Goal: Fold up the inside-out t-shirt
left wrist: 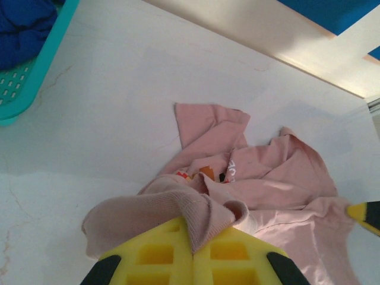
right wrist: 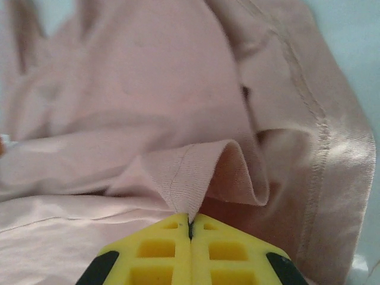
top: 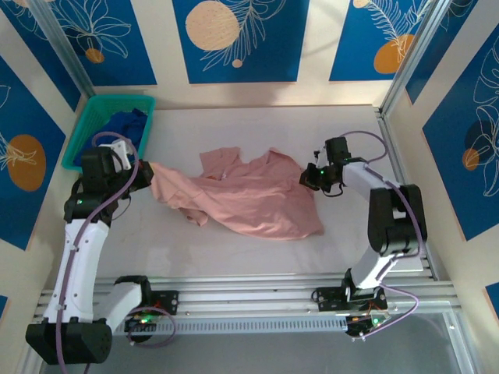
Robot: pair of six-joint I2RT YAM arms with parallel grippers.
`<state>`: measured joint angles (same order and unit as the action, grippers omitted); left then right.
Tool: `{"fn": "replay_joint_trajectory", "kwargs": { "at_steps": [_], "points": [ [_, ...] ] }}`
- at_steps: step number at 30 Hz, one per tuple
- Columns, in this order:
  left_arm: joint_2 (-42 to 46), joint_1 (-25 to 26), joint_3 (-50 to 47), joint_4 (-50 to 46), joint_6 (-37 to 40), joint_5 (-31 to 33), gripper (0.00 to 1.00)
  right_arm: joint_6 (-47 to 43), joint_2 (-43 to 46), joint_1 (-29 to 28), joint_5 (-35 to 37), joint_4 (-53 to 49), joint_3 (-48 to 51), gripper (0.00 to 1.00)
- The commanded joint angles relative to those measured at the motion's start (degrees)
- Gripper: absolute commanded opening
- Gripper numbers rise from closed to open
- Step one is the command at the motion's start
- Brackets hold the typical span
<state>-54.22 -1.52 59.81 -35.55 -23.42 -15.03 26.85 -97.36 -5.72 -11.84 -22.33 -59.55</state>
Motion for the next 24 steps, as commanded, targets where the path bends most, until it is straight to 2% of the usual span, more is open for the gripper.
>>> {"fn": "replay_joint_trajectory", "kwargs": {
  "at_steps": [1, 4, 10, 24],
  "points": [
    [1.17, -0.69, -0.31, 1.99, -1.10, -1.93, 0.00, -2.46, -1.87, 1.20, -1.79, 0.26, -3.30, 0.11],
    [1.30, -0.72, -0.40, 1.98, -0.90, -2.19, 0.00, -4.08, -3.51, 2.25, -2.48, -0.31, -4.21, 0.21],
    [1.48, -0.77, -1.14, 2.31, -0.15, -2.02, 0.00, -6.11, -3.24, 3.46, -0.10, -0.26, -1.78, 0.33],
    [1.54, -0.74, -2.42, 2.86, 0.57, -1.93, 0.00, -6.55, -0.90, 1.43, 0.34, 0.31, 1.96, 0.45]
  ]
}}
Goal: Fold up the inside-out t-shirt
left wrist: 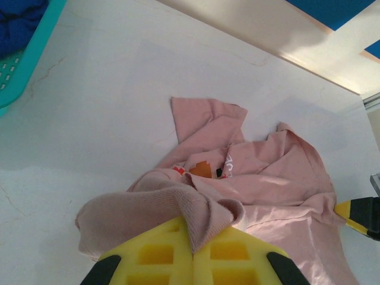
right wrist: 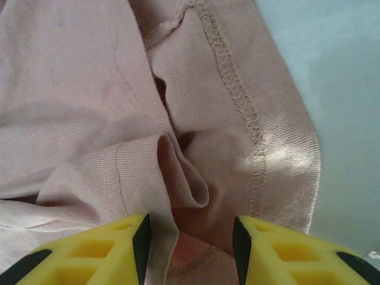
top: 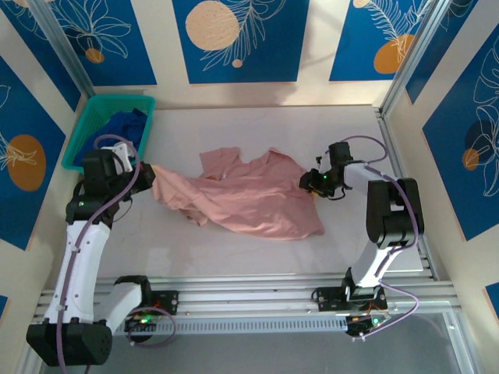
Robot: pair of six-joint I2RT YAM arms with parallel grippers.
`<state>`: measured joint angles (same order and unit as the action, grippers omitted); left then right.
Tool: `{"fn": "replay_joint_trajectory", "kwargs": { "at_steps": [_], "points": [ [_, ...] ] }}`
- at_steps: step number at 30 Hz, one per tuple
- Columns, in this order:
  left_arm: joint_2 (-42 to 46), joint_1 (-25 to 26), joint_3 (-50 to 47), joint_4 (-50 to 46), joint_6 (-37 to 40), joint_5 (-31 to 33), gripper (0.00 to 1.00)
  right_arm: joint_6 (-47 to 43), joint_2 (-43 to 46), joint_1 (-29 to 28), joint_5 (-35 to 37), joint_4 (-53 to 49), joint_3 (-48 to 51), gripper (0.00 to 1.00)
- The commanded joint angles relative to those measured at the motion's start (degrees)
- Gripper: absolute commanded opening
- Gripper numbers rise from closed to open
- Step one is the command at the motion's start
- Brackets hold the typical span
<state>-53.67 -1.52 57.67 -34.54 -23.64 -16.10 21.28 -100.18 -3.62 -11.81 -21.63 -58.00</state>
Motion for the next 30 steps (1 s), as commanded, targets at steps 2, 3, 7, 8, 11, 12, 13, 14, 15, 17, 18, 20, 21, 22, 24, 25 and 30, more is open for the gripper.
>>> {"fn": "replay_joint_trajectory", "kwargs": {
  "at_steps": [2, 3, 7, 8, 11, 12, 13, 14, 15, 17, 18, 20, 21, 22, 24, 25, 30],
  "points": [
    [1.07, -0.78, -0.28, 1.83, 0.87, -0.80, 0.00, -0.97, 1.98, -1.17, 0.56, -0.67, 0.56, 0.46],
    [1.07, -0.74, -0.28, 1.76, 0.87, -0.78, 0.00, -0.97, 2.08, -1.45, 0.90, -0.82, 0.76, 0.46],
    [1.10, -0.73, -0.19, 1.65, 0.97, -0.71, 0.00, -0.97, 3.79, -1.80, 2.52, -0.63, 1.78, 0.46],
    [1.05, -0.74, -0.19, 1.67, 0.96, -0.73, 0.00, -1.10, 4.27, -1.87, 2.88, -0.43, 2.04, 0.47],
    [0.96, -0.81, -0.19, 1.68, 0.96, -0.69, 0.00, -1.23, 5.28, -1.93, 3.60, -0.91, 2.18, 0.46],
    [0.93, -0.76, -0.19, 1.70, 0.96, -0.69, 0.00, -1.33, 5.58, -1.93, 3.99, -1.12, 2.19, 0.47],
    [0.89, -0.76, -0.19, 1.80, 0.96, -0.69, 0.00, -1.39, 5.93, -2.03, 4.65, -1.39, 2.21, 0.47],
    [0.87, -0.80, -0.19, 1.72, 0.96, -0.73, 0.00, -1.65, 6.25, -2.09, 4.99, -1.47, 2.42, 0.47],
    [0.91, -0.78, -0.19, 1.69, 0.96, -0.69, 0.00, -1.84, 6.55, -2.11, 5.36, -1.64, 2.53, 0.47],
    [0.90, -0.74, -0.19, 1.67, 1.03, -0.60, 0.00, -2.43, 6.90, -2.37, 6.10, -2.42, 2.45, 0.47],
    [0.90, -0.77, -0.14, 1.68, 1.05, -0.60, 0.00, -2.78, 7.01, -2.59, 6.56, -2.72, 2.53, 0.48],
    [0.83, -0.77, -0.23, 1.76, 1.05, -0.60, 0.00, -3.45, 6.88, -3.00, 7.84, -3.28, 2.63, 0.49],
    [0.84, -0.74, -0.19, 1.76, 1.06, -0.60, 0.00, -3.80, 6.66, -3.19, 8.34, -3.46, 2.46, 0.50],
    [0.71, -0.76, -0.24, 1.84, 1.04, -0.60, 0.00, -4.08, 6.22, -3.28, 8.34, -3.62, 2.22, 0.51],
    [0.72, -0.70, -0.28, 1.85, 1.05, -0.77, 0.00, -4.55, 5.24, -3.54, 8.20, -4.26, 1.31, 0.51],
    [0.71, -0.74, -0.28, 1.76, 1.14, -0.78, 0.00, -4.88, 4.76, -3.98, 8.11, -4.52, 0.92, 0.51],
    [1.04, -0.74, -0.36, 1.52, 1.40, -0.43, 0.00, -5.78, 3.21, -6.01, 10.52, -5.79, -0.29, 0.51]
  ]
}}
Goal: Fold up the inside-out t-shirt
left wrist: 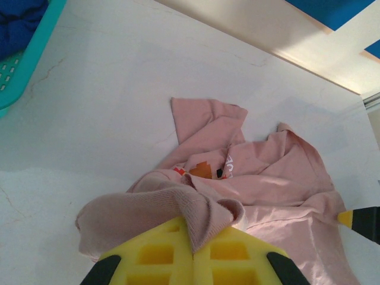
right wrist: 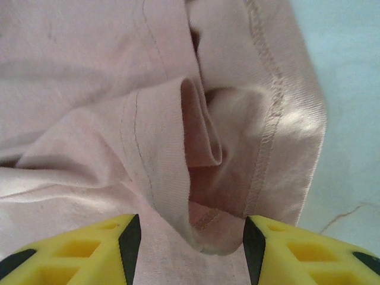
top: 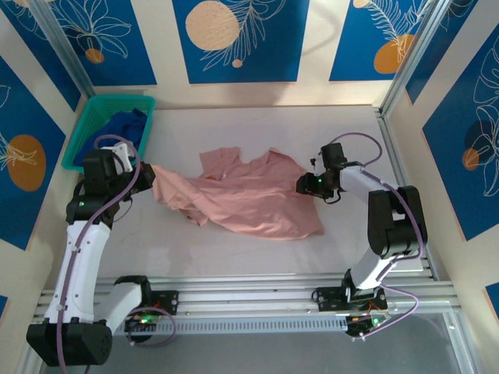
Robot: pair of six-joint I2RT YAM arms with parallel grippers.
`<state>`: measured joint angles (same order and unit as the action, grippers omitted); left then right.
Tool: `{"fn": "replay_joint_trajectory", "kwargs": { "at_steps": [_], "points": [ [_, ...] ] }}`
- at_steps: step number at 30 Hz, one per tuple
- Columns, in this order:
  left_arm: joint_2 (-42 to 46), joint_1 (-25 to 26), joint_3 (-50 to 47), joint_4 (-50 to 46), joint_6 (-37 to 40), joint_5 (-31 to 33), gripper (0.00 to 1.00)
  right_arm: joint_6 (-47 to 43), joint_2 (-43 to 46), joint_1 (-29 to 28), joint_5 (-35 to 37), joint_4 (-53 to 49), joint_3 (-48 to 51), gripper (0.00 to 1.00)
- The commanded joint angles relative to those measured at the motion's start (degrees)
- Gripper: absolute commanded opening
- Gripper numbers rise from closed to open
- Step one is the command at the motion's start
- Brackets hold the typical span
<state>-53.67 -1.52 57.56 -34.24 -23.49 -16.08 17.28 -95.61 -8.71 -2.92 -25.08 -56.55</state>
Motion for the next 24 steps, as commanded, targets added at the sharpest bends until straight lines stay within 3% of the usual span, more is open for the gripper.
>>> {"fn": "replay_joint_trajectory", "kwargs": {
  "at_steps": [1, 5, 9, 17, 18, 24],
  "points": [
    [1.10, -0.78, -0.26, 1.20, 1.25, -0.45, 0.00, -1.90, -1.73, -1.10, 2.05, -2.63, -2.01, 0.51],
    [1.02, -0.75, -0.34, 1.28, 1.34, -0.46, 0.00, -2.14, -2.79, -1.66, 3.10, -2.84, -2.76, 0.48],
    [0.99, -0.79, -0.34, 1.37, 1.32, -0.44, 0.00, -2.34, -3.48, -2.22, 3.84, -2.92, -3.89, 0.39],
    [0.93, -0.76, -0.44, 1.28, 1.42, -0.17, 0.00, -2.34, -3.05, -2.49, 3.97, -2.74, -5.07, 0.05],
    [0.91, -0.76, -0.43, 1.37, 1.34, -0.10, 0.00, -2.04, -1.96, -2.53, 3.98, -2.50, -4.91, 0.00],
    [1.08, -0.76, 1.05, 0.76, 0.42, 2.36, 0.00, 2.70, 14.15, -1.14, 1.28, 5.78, 2.70, 0.00]
  ]
}}
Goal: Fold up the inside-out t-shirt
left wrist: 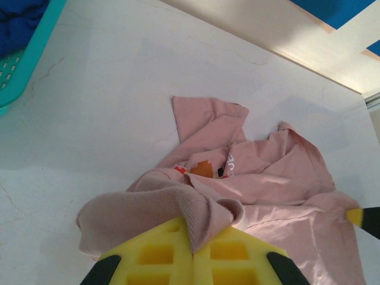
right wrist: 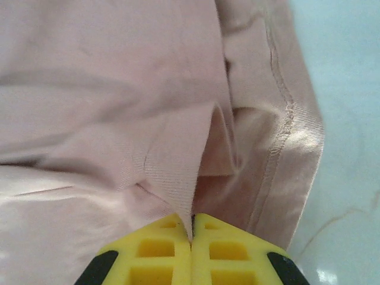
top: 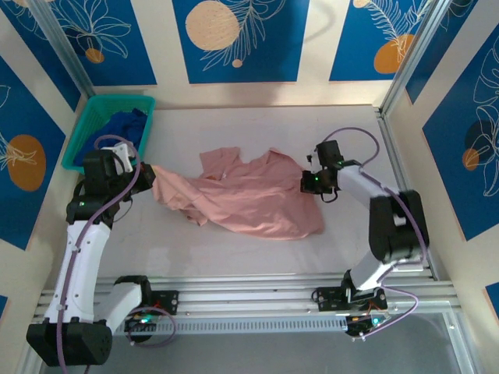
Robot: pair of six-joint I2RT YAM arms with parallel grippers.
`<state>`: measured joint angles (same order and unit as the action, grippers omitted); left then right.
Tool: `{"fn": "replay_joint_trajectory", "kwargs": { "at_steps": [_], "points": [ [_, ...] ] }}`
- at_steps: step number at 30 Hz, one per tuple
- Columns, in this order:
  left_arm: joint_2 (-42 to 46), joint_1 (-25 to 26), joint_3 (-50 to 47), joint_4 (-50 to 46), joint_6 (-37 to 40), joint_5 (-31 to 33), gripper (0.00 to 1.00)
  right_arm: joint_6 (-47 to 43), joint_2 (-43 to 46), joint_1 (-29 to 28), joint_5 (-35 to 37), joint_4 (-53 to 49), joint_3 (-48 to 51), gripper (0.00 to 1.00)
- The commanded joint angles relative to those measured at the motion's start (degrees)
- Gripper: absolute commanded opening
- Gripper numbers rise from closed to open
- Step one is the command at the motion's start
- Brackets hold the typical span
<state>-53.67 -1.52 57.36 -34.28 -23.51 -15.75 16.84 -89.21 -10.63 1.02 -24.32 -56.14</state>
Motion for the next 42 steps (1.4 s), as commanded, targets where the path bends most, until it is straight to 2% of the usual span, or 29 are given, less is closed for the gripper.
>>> {"fn": "replay_joint_trajectory", "kwargs": {
  "at_steps": [1, 3, 5, 8, 12, 18, 25, 29, 34, 37, 42],
  "points": [
    [0.94, -0.81, 0.72, 2.22, -0.59, 2.54, 0.00, 4.37, 8.16, 1.43, -4.59, 5.85, 2.56, 0.00],
    [-1.02, -0.81, 1.66, 4.13, -3.54, 2.96, 0.00, 5.13, 7.89, 2.18, -6.19, 3.36, -1.31, 0.00],
    [-2.78, -0.84, 7.05, 2.43, -4.01, 4.85, 0.00, 4.15, 10.78, 2.64, -2.24, -0.73, -6.74, 0.00],
    [-1.28, -0.85, 18.18, -0.87, -0.83, 12.15, 0.00, 4.33, 19.80, 4.98, 0.33, -1.86, -12.39, 0.00],
    [0.65, -0.85, 33.30, -5.83, 5.53, 19.12, 0.00, 2.57, 27.27, 6.11, 3.53, -9.37, -22.60, 0.00],
    [-0.41, -0.79, 51.04, -11.10, 12.82, 22.79, 0.00, 0.72, 36.46, 6.15, 4.94, -14.10, -33.05, 0.00],
    [-5.97, -0.85, 69.74, -15.42, 17.27, 23.97, 0.00, -1.76, 39.82, 6.16, 7.22, -19.25, -45.70, 0.00],
    [-11.99, -0.77, 78.17, -16.69, 18.61, 24.78, 0.00, -3.72, 38.68, 6.18, 9.70, -20.47, -51.59, 0.00],
    [-24.45, -0.79, 86.65, -16.67, 18.00, 23.82, 0.00, -7.11, 33.28, 6.15, 14.23, -18.60, -53.93, 0.00],
    [-32.18, -0.78, 87.04, -13.91, 16.93, 22.16, 0.00, -9.54, 27.58, 6.24, 17.34, -15.07, -52.24, 0.00],
    [-48.85, -0.58, 87.19, -8.30, 14.62, 16.71, 0.00, -12.25, 13.07, 6.78, 20.32, -7.09, -49.33, 0.00]
  ]
}}
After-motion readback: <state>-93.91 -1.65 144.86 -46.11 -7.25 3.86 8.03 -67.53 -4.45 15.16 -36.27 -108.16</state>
